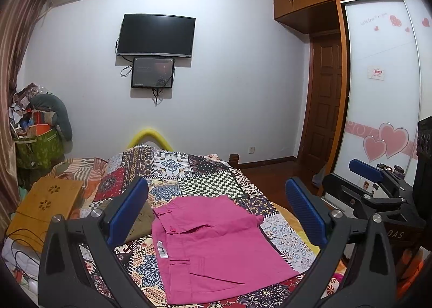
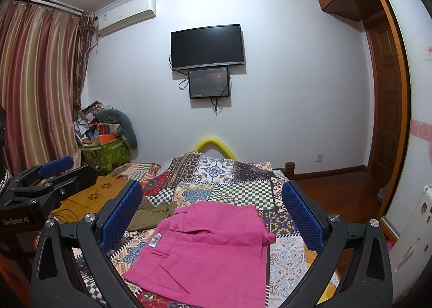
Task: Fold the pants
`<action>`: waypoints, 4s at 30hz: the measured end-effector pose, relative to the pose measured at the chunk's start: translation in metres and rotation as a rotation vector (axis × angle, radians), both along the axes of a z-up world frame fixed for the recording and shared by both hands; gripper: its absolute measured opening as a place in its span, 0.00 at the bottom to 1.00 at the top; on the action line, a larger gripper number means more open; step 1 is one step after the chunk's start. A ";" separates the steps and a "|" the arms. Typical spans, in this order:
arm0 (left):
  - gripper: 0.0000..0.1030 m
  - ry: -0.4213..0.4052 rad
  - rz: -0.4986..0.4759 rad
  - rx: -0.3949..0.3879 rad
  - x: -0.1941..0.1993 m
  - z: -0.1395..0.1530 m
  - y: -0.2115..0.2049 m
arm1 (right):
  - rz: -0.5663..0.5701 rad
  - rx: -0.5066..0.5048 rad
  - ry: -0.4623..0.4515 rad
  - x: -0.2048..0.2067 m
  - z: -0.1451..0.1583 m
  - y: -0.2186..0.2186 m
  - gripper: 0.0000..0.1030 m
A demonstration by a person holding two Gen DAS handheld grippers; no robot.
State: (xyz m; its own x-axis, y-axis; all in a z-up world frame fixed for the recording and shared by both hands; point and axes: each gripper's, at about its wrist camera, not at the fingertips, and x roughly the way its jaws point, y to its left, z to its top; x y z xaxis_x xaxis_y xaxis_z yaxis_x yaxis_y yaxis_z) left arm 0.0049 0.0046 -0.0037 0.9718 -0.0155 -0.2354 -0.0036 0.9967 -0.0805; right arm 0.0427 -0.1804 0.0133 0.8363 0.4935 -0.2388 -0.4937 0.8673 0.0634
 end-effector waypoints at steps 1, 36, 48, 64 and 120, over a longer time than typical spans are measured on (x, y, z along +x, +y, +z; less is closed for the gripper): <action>1.00 0.001 0.000 0.001 0.000 0.000 0.000 | 0.000 0.000 0.000 0.000 0.000 0.000 1.00; 1.00 0.001 -0.001 0.001 0.002 -0.002 0.001 | -0.004 -0.004 0.003 -0.004 0.003 -0.002 1.00; 1.00 0.020 0.002 -0.008 0.008 -0.010 0.006 | -0.010 -0.014 0.027 0.003 -0.004 0.001 1.00; 1.00 0.306 0.069 -0.080 0.101 -0.085 0.047 | -0.079 -0.089 0.251 0.070 -0.070 -0.009 1.00; 0.03 0.796 -0.061 -0.017 0.240 -0.258 0.102 | 0.062 -0.247 0.749 0.185 -0.233 -0.010 0.05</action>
State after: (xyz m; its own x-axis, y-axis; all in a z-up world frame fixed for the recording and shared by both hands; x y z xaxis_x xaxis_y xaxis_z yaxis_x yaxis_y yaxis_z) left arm 0.2452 0.1062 -0.2618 0.5093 -0.0727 -0.8575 -0.0123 0.9957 -0.0917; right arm 0.2279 -0.1901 -0.2199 0.3825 0.3931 -0.8361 -0.4435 0.8720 0.2071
